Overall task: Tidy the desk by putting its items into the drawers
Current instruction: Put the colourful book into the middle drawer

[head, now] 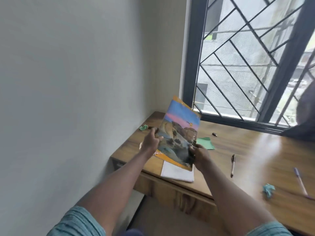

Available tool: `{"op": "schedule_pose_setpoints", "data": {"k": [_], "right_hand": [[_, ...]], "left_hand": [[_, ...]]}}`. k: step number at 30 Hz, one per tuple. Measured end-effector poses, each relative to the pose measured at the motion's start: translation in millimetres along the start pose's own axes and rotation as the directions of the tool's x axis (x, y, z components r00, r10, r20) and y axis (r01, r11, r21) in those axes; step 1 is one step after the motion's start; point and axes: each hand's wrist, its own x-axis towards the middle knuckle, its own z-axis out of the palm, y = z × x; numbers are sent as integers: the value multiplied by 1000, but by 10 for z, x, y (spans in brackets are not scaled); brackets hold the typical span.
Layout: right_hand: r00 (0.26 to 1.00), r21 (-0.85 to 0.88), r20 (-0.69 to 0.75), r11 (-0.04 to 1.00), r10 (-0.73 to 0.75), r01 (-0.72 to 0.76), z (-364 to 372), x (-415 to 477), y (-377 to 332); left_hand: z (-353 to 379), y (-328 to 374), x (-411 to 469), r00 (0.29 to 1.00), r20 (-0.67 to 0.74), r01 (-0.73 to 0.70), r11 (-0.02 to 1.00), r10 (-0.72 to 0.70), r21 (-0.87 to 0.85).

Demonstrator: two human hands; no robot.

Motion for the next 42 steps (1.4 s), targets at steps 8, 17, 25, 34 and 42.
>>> {"op": "schedule_pose_setpoints", "data": {"k": [8, 17, 25, 34, 42], "right_hand": [[991, -3, -128, 999, 36, -36, -575, -774, 185], [991, -240, 14, 963, 133, -126, -1797, -1591, 254], [986, -527, 38, 841, 163, -119, -3304, -2227, 13], [879, -669, -461, 605, 120, -433, -4860, -2780, 418], [740, -352, -644, 783, 195, -513, -5813, -3215, 757]], "left_hand": [[283, -209, -695, 976, 121, 216, 903, -184, -372], [841, -415, -1016, 953, 114, 299, 824, -280, -481], [1643, 338, -2197, 780, 533, 512, 825, -329, -239], [3088, 437, -3365, 841, 480, 509, 666, -249, -545], [3777, 283, -3949, 621, 608, 737, 633, -494, -237]]}}
